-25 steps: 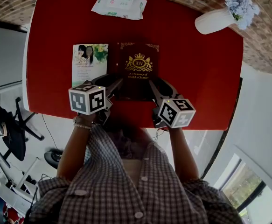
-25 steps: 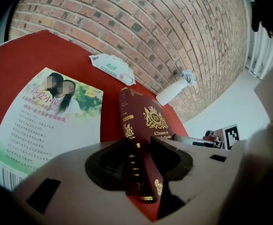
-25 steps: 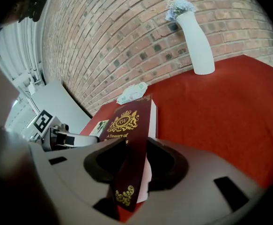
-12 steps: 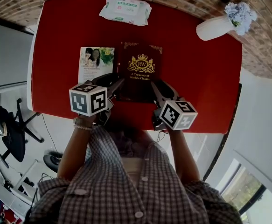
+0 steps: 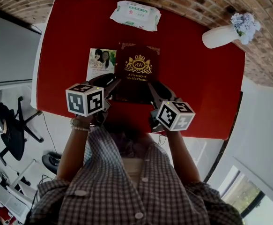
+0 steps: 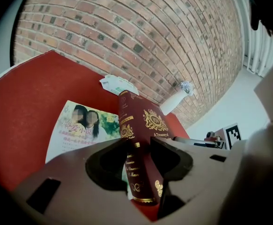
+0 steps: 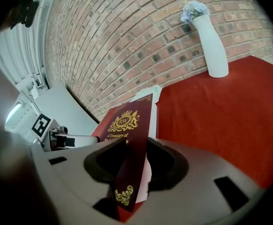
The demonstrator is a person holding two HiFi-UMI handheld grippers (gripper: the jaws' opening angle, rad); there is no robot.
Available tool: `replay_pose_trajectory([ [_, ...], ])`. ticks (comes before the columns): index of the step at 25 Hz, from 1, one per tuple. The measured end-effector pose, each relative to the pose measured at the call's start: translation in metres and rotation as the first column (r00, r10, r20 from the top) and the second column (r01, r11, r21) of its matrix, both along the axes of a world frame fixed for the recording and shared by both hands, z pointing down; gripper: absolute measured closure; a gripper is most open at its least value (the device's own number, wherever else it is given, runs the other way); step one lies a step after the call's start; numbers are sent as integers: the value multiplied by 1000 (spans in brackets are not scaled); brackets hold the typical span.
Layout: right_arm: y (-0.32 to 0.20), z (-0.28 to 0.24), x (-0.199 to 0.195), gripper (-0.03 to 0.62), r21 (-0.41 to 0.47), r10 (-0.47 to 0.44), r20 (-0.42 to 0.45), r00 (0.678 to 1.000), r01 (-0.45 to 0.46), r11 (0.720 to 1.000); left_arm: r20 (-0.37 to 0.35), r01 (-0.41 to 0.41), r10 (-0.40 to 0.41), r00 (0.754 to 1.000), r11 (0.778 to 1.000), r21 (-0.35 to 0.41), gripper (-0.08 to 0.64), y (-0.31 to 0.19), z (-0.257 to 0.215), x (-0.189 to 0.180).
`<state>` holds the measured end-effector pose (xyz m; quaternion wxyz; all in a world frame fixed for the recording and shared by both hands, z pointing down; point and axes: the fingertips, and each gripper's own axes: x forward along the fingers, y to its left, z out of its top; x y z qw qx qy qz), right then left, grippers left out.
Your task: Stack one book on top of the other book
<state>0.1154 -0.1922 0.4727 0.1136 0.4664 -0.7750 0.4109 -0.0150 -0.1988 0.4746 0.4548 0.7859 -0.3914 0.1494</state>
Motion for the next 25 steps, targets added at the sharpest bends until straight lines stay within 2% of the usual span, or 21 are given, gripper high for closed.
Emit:
replay_pose_trajectory([
  [11, -1, 1, -46, 448, -24, -28, 10, 1000, 28, 999, 18, 44, -44, 999, 999, -5, 396, 1, -1, -46],
  [25, 0, 11, -94, 448, -63, -31, 17, 999, 32, 997, 47, 55, -53, 997, 998, -27, 397, 3, 7, -94],
])
